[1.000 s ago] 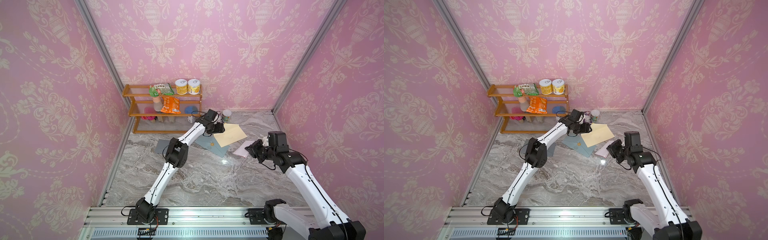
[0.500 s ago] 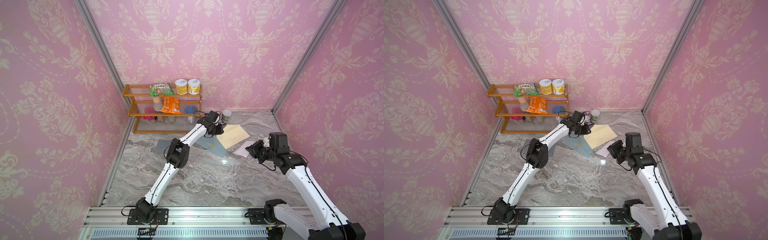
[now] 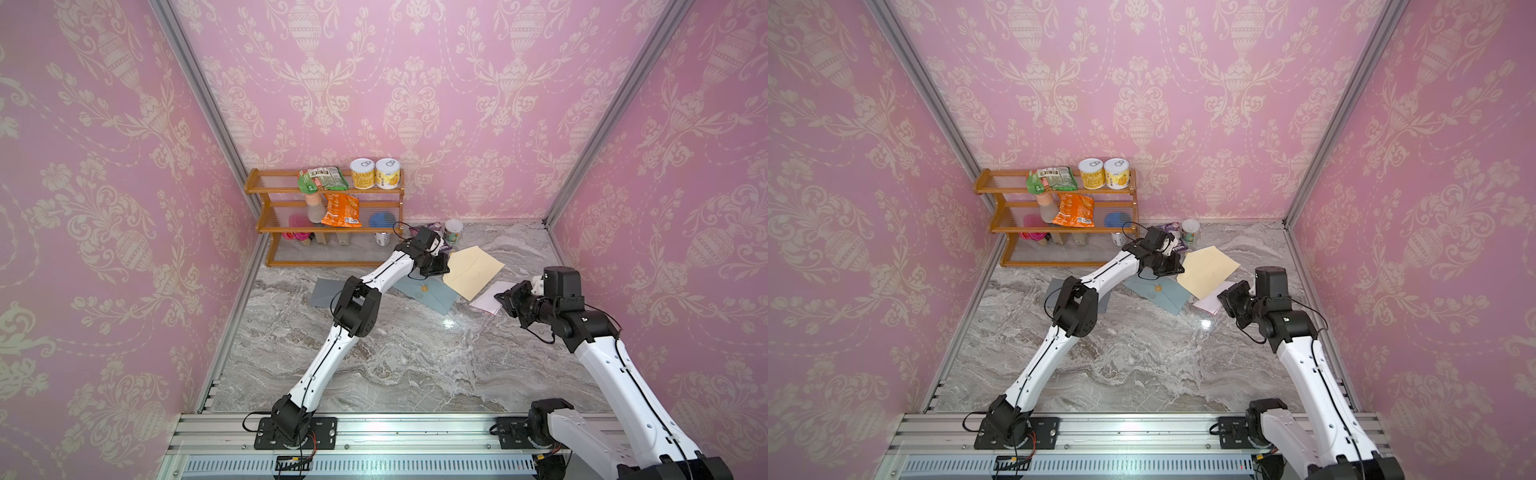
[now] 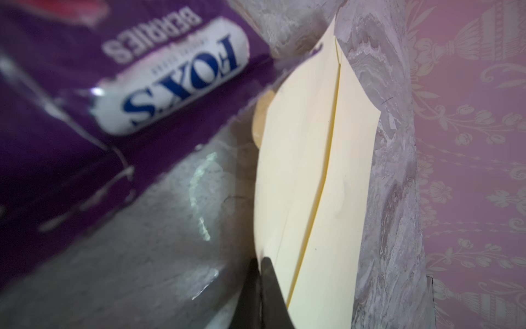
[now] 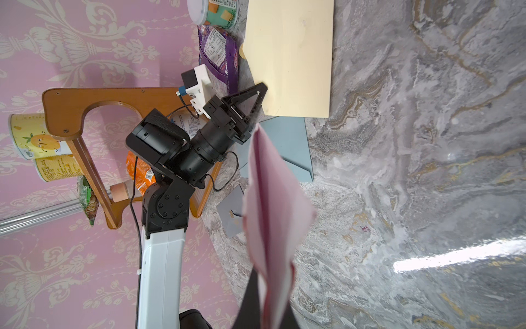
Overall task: Fold the letter paper in half and place it into the envelope
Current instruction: Pick up the envelope from the center of the board.
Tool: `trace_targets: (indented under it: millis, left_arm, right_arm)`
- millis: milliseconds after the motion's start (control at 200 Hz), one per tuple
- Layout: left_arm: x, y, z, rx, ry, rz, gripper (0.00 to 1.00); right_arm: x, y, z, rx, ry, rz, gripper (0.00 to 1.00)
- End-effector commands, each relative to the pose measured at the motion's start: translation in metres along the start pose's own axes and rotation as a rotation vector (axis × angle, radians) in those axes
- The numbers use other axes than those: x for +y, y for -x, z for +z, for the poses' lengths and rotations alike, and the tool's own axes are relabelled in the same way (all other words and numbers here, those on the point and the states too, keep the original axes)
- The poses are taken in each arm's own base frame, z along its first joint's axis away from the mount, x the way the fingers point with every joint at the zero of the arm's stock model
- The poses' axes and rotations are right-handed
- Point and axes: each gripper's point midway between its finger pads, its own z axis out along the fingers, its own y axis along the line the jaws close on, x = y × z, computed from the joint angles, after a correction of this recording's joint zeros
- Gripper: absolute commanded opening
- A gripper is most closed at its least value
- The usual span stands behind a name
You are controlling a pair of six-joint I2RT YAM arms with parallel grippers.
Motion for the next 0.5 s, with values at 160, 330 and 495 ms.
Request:
trace_targets:
  millis: [160,330,495]
  left_arm:
    - [-0.066,-0.002,-0.056,-0.01,-0.061,0.036,0.0]
    - [-0.082,-0.008,-0.091,-0.028,-0.046,0.043,0.0]
    - [-0.084,-0.023,-0.13,-0.046,0.013,0.066,0.0]
  right_arm:
    - [-0.001,0.006,0.001,-0.027,-0.005,-0.076,0.0]
    - [-0.003,0.009,0.012,-0.021,-0.035,-0.111,0.0]
    - [0.006,0.004,0.024,-0.009,-0.056,-0.17,0.0]
